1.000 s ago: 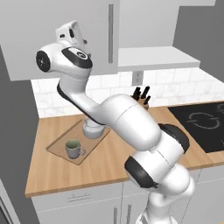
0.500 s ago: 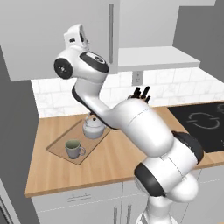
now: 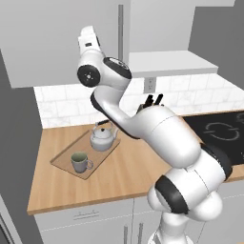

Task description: Pick the kettle from the counter and place it on the tray. Then pick the mug from the cabinet and place it on the tray. Then close the cabinet doors.

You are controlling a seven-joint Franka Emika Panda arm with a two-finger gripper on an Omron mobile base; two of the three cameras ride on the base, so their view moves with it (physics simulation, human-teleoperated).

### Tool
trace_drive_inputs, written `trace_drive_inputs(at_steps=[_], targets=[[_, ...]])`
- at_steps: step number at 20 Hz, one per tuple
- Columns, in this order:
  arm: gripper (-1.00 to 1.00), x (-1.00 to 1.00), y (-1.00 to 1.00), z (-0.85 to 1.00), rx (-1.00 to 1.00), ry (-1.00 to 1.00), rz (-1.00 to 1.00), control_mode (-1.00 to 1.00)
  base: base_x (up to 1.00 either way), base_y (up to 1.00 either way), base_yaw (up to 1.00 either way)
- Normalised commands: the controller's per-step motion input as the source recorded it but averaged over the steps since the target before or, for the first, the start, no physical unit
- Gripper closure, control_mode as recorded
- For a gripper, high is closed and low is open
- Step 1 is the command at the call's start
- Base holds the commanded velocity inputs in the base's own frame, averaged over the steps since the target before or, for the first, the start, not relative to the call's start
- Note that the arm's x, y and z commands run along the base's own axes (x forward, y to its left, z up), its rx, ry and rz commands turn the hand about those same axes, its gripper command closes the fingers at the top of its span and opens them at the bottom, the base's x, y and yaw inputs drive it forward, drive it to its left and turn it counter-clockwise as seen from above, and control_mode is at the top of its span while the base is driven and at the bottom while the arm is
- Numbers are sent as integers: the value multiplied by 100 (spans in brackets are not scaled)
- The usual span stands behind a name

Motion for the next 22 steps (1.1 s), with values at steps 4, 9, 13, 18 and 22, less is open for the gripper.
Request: trace_drive_inputs(at_steps=[4, 9, 13, 18, 22], targets=[[-100, 50, -31, -7, 4, 0, 12, -100, 0, 0, 0], [-100, -40, -1, 13, 0, -9, 0, -100, 0, 0, 0], [-100, -100, -4, 58, 0, -3, 0, -100, 0, 0, 0], [-100, -100, -22, 45, 3, 0, 0, -100, 0, 0, 0], [-100, -100, -47, 25, 16, 7, 0, -100, 0, 0, 0]])
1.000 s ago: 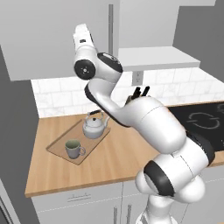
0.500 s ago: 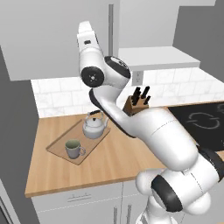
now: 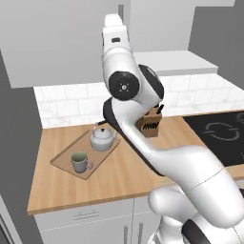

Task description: Pick the kettle from the counter and place it on the tray. Then pick the mug from the cabinet and place it on the tray. Then close the cabinet doors.

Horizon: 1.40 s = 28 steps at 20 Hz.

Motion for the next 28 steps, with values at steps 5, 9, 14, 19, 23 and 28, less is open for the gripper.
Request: trace_drive_inputs(at_steps=[5, 9, 14, 19, 23, 28], targets=[[-100, -58, -68, 0, 21, -1, 11, -100, 0, 0, 0], [-100, -58, -73, 0, 37, -5, 15, -100, 0, 0, 0], [-100, -55, -65, -7, 68, 1, -7, -100, 0, 0, 0], [-100, -52, -52, -1, 73, 18, -38, -100, 0, 0, 0], [-100, -7, -64, -4, 60, 19, -23, -100, 0, 0, 0], [-100, -1, -30, -6, 16, 1, 0, -100, 0, 0, 0]])
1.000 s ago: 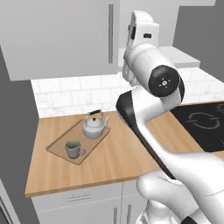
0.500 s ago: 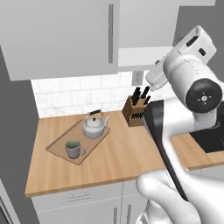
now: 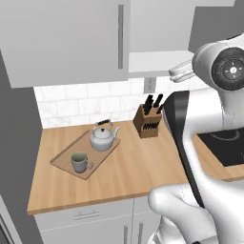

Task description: Pick the kettle from the counter and place it on the tray. Then pick the mug from the cabinet and place it on the tray. Then close the cabinet doors.

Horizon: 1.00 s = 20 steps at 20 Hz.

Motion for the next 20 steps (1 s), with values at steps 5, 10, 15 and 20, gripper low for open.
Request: trace_drive_inputs(at_steps=[5, 10, 15, 20], targets=[[-100, 0, 0, -52, 4, 0, 0, -100, 0, 0, 0], [-100, -7, -23, -29, 18, 0, 0, -100, 0, 0, 0], [-100, -37, -37, -1, 24, 0, 0, -100, 0, 0, 0], [-100, -59, -37, 0, 29, 0, 0, -100, 0, 0, 0]])
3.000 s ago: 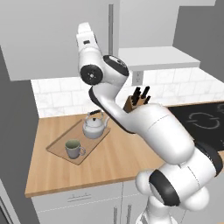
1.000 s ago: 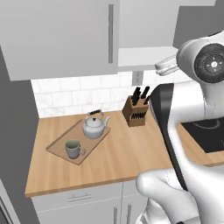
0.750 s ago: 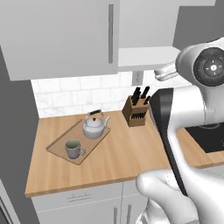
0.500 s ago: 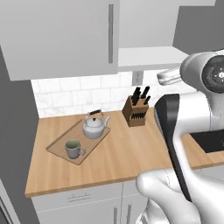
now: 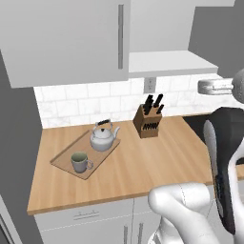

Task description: Pick the kettle from the counter and place it on the tray. Then pick the mug from the cabinet and place it on the tray. Then close the cabinet doors.

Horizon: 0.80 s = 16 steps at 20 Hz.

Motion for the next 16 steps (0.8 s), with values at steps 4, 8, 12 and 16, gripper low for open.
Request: trace_drive_inputs(at_steps=[4, 8, 12, 16], targets=[[-100, -46, -34, -15, 34, 0, 0, -100, 0, 0, 0], [-100, -46, -31, -30, 34, 0, 0, -100, 0, 0, 0], [-100, -34, -20, -19, 33, -2, 0, -100, 0, 0, 0], [-100, -3, -26, -1, 16, -3, 0, -100, 0, 0, 0]])
